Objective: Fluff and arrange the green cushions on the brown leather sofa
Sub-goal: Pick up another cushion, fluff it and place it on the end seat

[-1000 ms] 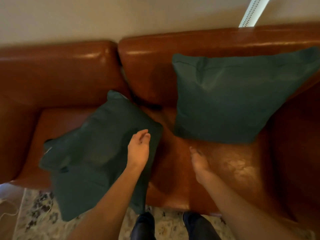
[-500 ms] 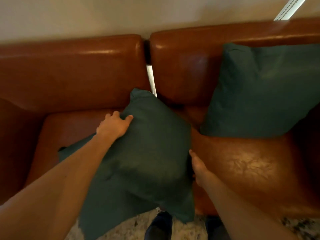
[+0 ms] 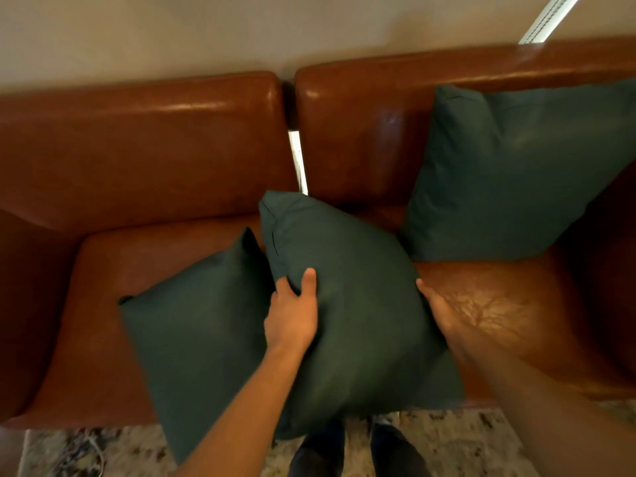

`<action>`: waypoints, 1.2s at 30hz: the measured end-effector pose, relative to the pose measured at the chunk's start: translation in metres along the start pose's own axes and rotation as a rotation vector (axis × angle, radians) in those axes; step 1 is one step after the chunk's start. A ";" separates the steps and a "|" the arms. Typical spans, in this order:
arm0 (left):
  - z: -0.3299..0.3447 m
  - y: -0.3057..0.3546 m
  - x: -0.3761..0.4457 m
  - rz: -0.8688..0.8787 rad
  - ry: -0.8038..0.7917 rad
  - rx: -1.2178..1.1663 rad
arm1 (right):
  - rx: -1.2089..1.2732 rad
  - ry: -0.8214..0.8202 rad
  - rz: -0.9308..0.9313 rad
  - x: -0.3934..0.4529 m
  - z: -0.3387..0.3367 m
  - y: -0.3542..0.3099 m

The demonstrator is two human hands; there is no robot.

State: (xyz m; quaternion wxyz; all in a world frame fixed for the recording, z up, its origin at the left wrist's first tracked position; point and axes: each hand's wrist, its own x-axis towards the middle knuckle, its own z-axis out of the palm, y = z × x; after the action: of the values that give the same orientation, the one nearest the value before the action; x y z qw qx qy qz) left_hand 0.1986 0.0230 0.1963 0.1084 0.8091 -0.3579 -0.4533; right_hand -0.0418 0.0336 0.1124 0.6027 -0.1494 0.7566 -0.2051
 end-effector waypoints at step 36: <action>-0.115 -0.250 0.109 -0.402 0.531 -0.024 | -0.494 -0.206 -0.253 -0.025 0.264 0.040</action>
State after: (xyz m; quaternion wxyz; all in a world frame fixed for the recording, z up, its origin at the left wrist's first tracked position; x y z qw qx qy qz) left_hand 0.4479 0.1123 0.0651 0.1157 0.9521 -0.1449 -0.2433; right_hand 0.2214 0.0459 0.0643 0.5914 -0.4047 0.6937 -0.0720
